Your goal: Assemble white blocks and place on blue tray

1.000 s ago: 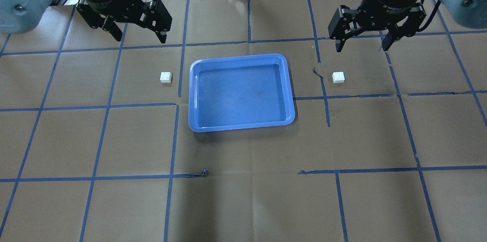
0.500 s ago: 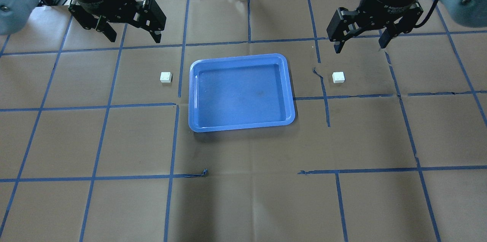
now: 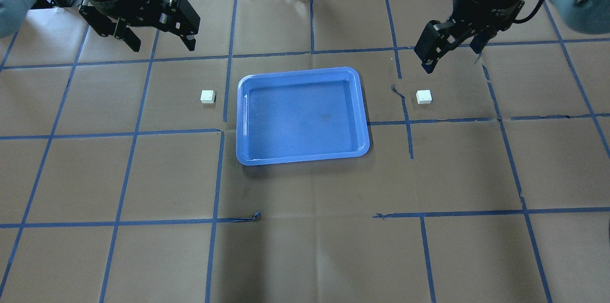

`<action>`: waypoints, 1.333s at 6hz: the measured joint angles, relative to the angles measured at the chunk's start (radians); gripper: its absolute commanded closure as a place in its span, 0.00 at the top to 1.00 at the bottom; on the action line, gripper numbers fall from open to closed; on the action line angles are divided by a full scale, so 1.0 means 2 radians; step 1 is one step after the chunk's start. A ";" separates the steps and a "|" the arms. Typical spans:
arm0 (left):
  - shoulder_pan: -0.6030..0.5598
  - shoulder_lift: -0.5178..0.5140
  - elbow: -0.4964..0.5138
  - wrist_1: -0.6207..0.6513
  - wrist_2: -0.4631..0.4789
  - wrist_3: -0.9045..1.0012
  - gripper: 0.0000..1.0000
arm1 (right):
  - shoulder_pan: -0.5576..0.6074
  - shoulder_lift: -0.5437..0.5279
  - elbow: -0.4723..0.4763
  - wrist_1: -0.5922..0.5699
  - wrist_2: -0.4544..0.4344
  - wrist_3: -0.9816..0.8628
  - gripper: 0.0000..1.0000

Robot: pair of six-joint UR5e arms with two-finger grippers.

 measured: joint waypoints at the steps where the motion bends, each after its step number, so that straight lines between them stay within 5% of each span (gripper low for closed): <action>1: 0.000 0.000 -0.002 0.002 0.001 0.001 0.99 | -0.015 0.006 0.000 -0.002 0.001 -0.123 1.00; 4: 0.000 0.001 -0.007 0.006 0.003 0.006 0.99 | -0.057 0.031 0.000 -0.031 0.007 -0.466 1.00; 8: 0.029 -0.095 -0.018 0.080 0.005 0.005 0.99 | -0.128 0.109 0.004 -0.049 0.156 -0.618 1.00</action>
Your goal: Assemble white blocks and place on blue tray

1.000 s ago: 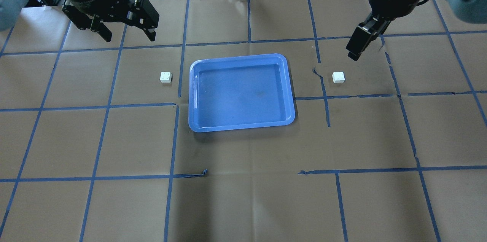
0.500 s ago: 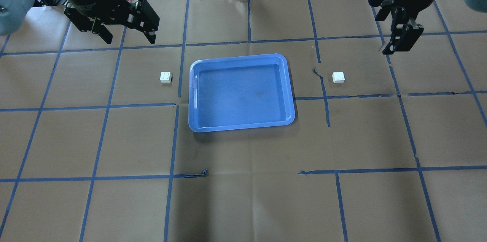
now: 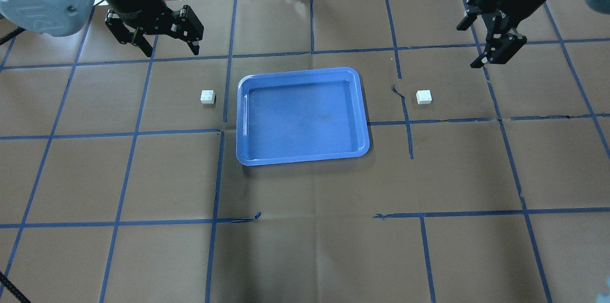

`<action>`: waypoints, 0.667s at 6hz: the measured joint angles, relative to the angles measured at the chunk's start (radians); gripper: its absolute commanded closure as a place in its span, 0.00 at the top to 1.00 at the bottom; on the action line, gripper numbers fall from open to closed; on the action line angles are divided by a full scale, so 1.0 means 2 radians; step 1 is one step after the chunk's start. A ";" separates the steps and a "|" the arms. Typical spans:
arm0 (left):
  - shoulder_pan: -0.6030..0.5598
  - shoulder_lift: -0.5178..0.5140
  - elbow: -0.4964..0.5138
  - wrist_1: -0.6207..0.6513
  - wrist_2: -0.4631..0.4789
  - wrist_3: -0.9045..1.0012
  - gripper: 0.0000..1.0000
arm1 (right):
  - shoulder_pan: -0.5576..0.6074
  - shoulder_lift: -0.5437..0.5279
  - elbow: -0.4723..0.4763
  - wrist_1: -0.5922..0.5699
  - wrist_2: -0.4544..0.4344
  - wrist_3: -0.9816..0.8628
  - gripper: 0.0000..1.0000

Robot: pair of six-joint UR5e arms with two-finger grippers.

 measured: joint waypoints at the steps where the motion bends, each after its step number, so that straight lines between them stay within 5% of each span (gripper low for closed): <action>1: 0.004 -0.029 -0.012 0.039 0.000 -0.001 0.99 | -0.020 0.027 0.007 -0.001 0.045 -0.018 1.00; 4: 0.007 -0.130 -0.035 0.158 0.001 0.021 0.99 | -0.060 0.114 0.032 -0.056 0.136 -0.071 1.00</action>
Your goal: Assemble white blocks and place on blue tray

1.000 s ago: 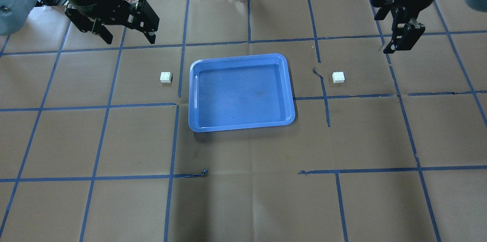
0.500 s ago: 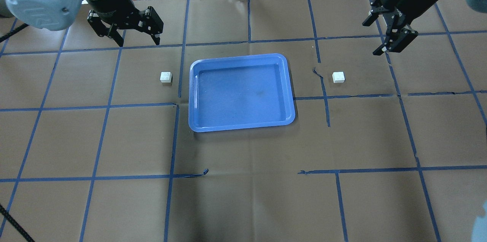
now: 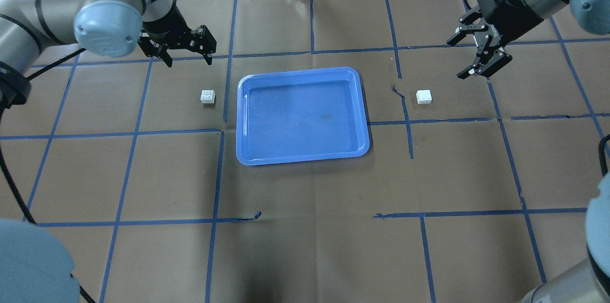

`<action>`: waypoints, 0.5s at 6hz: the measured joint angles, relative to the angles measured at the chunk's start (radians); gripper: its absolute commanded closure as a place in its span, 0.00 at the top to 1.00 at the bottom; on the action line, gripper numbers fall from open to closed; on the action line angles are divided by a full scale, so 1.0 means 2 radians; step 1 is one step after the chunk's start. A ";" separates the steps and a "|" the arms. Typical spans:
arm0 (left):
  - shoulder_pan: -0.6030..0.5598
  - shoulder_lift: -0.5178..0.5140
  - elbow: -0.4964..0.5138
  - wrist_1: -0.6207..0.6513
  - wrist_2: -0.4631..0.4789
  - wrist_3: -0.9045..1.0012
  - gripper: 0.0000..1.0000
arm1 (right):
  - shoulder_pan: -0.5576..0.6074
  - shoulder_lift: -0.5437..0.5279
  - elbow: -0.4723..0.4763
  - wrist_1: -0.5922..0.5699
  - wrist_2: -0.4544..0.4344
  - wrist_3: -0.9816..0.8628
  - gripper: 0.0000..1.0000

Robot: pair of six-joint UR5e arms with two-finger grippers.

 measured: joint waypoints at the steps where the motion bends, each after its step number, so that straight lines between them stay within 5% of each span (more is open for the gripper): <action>1: 0.000 -0.027 -0.001 0.018 0.002 0.028 0.99 | -0.009 0.024 0.009 -0.015 0.018 -0.019 1.00; 3: 0.000 -0.058 -0.006 0.059 0.010 0.062 0.99 | -0.014 0.049 0.040 -0.062 0.037 -0.033 1.00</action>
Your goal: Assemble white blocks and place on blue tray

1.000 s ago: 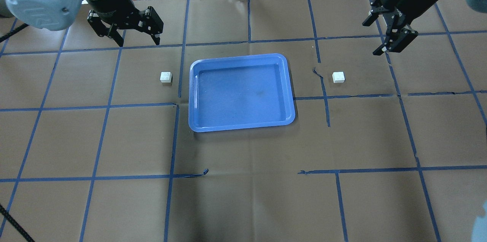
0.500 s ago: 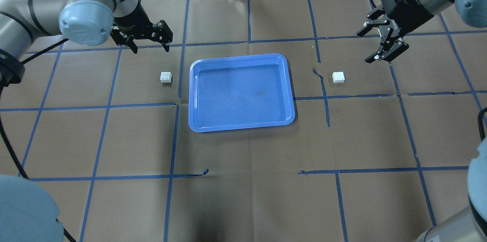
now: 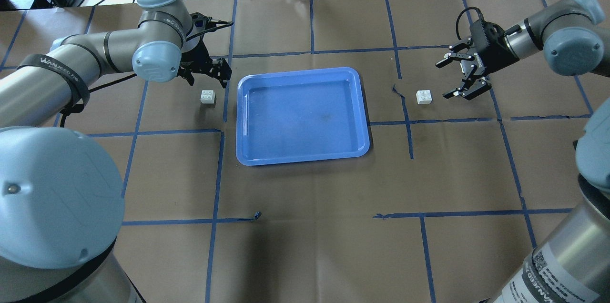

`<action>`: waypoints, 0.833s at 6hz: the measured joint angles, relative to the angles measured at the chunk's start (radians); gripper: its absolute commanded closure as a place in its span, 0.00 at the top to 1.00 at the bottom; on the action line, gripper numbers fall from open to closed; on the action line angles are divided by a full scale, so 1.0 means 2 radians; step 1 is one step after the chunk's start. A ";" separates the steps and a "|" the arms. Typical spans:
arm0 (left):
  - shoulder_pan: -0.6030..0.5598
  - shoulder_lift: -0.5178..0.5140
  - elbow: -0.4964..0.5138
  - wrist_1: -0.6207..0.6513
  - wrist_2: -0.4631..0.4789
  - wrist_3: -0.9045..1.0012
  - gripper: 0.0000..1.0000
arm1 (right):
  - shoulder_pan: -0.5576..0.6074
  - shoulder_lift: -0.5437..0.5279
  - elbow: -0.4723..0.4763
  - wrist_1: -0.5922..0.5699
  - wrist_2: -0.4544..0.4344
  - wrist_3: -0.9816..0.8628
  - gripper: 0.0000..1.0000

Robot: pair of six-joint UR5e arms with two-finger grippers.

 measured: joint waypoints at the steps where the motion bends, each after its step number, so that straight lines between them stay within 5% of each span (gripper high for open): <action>1: 0.003 -0.006 -0.007 0.008 0.007 0.005 0.99 | 0.000 0.007 0.023 -0.032 0.002 -0.005 1.00; 2: 0.009 -0.007 -0.015 0.010 0.009 0.007 0.94 | 0.000 0.010 0.041 -0.054 0.003 -0.007 1.00; 4: 0.017 -0.006 -0.025 0.012 0.006 0.008 0.58 | 0.003 0.012 0.050 -0.071 0.002 -0.007 1.00; 5: 0.017 -0.005 -0.025 0.012 0.006 0.007 0.24 | 0.006 0.012 0.050 -0.072 0.002 -0.007 0.97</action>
